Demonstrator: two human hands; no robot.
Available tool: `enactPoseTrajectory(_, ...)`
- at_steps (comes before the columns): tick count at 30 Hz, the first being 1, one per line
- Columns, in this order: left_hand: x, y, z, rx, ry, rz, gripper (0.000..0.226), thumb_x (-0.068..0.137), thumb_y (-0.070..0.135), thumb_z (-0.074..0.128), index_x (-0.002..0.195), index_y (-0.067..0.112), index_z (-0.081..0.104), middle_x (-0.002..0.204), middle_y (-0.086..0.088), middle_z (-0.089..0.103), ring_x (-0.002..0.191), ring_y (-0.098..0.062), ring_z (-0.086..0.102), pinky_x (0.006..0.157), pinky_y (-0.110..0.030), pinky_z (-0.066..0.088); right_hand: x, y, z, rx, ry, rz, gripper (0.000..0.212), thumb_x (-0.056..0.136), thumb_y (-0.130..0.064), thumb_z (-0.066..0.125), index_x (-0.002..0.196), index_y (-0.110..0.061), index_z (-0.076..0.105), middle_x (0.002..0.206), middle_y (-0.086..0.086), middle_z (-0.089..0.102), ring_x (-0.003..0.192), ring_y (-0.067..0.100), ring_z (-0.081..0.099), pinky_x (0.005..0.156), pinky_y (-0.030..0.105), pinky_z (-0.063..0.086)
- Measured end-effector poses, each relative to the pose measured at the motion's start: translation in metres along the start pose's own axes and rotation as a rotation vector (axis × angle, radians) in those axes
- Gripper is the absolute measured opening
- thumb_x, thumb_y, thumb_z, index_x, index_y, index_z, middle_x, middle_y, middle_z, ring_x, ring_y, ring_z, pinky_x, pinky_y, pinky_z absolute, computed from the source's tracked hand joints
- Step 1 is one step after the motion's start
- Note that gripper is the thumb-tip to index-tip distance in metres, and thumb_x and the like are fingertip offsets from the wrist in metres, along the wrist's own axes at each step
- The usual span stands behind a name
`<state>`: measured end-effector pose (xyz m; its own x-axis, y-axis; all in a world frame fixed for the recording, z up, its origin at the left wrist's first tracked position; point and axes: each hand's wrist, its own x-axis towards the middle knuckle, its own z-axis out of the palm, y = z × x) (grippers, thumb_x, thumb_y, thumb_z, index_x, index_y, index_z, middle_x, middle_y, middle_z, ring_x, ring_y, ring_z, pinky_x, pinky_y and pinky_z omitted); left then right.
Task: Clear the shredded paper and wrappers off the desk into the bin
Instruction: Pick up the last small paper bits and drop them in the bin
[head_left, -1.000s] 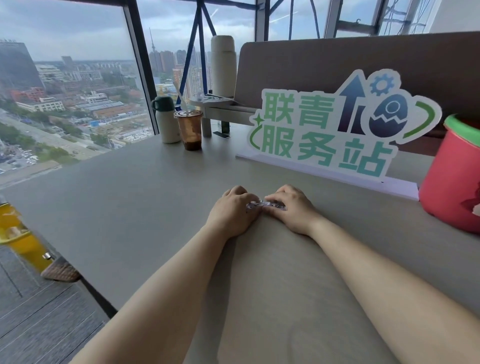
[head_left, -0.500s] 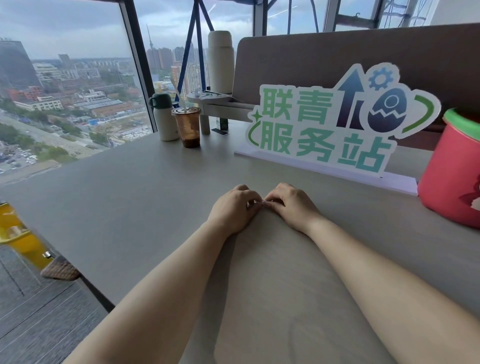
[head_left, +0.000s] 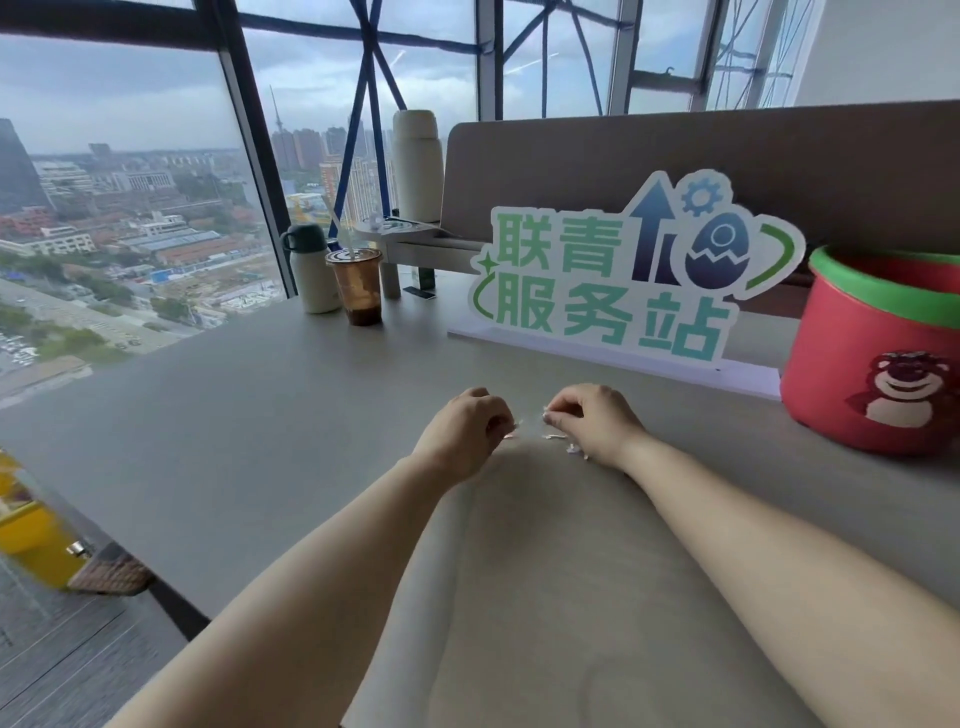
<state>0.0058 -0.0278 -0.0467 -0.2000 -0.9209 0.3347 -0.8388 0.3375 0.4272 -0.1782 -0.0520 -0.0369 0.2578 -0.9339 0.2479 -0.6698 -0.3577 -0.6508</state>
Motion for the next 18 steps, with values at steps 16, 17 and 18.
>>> enactPoseTrajectory(16, 0.047, 0.145, -0.023, -0.113, 0.058, 0.271, 0.019, 0.088, 0.023, 0.061, 0.095, 0.007, 0.069, 0.097, -0.010, 0.065, 0.085, -0.023, 0.059, 0.072, -0.024, 0.042, -0.054, -0.003, -0.152, -0.042, 0.176, 0.068, 0.015, 0.085, -0.018, 0.065, 0.093, -0.006, 0.069, 0.087, 0.003, 0.064, 0.083, 0.014, 0.056, 0.070, 0.022, 0.039)
enactPoseTrajectory(17, 0.051, 0.157, -0.024, -0.121, 0.065, 0.283, 0.019, 0.088, 0.023, 0.061, 0.096, 0.008, 0.069, 0.098, -0.010, 0.065, 0.085, -0.022, 0.059, 0.071, -0.023, 0.041, -0.058, -0.002, -0.163, -0.052, 0.195, 0.071, 0.015, 0.085, -0.018, 0.065, 0.092, -0.005, 0.069, 0.086, 0.002, 0.064, 0.082, 0.014, 0.056, 0.070, 0.022, 0.039)
enactPoseTrajectory(18, 0.055, 0.168, -0.026, -0.133, 0.073, 0.296, 0.019, 0.088, 0.024, 0.061, 0.097, 0.008, 0.069, 0.099, -0.009, 0.066, 0.085, -0.021, 0.059, 0.071, -0.022, 0.040, -0.061, -0.002, -0.175, -0.061, 0.219, 0.074, 0.014, 0.084, -0.017, 0.066, 0.091, -0.005, 0.069, 0.084, 0.002, 0.063, 0.081, 0.015, 0.056, 0.072, 0.023, 0.039)
